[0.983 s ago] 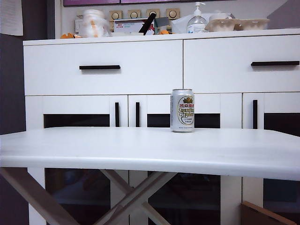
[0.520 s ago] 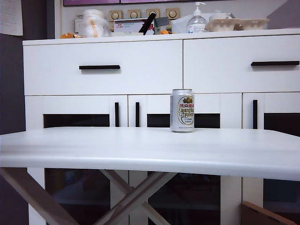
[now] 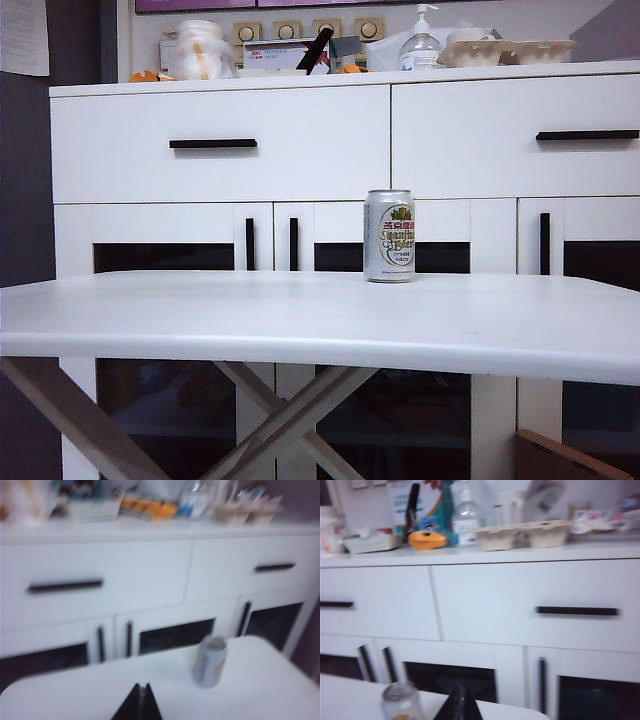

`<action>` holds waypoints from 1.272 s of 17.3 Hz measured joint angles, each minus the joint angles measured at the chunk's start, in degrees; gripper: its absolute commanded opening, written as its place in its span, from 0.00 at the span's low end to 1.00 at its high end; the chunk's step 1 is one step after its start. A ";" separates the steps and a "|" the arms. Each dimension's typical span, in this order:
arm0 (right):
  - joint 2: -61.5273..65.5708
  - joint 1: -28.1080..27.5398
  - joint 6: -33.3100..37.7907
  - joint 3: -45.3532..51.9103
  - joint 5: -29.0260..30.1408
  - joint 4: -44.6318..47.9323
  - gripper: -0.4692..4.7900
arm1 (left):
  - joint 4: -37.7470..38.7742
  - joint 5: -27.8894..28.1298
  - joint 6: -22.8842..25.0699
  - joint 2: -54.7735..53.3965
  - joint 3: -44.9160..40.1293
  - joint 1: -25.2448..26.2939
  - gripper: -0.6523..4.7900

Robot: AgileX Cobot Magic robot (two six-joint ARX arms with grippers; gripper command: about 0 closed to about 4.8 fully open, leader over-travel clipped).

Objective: Pick up a can of beer from the white table, open the left drawer, place the beer inside the drawer, and finally close the drawer.

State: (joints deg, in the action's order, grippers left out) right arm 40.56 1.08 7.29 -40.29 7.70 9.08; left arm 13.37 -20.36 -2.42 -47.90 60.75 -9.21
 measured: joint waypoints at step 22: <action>64.67 16.94 -3.08 -31.39 5.38 28.13 1.00 | 7.67 -0.09 -2.38 -11.50 15.45 -12.63 0.11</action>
State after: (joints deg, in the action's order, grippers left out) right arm 105.23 18.02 4.21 -71.68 13.08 37.21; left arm 21.04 -20.45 -4.80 -59.40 76.20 -21.85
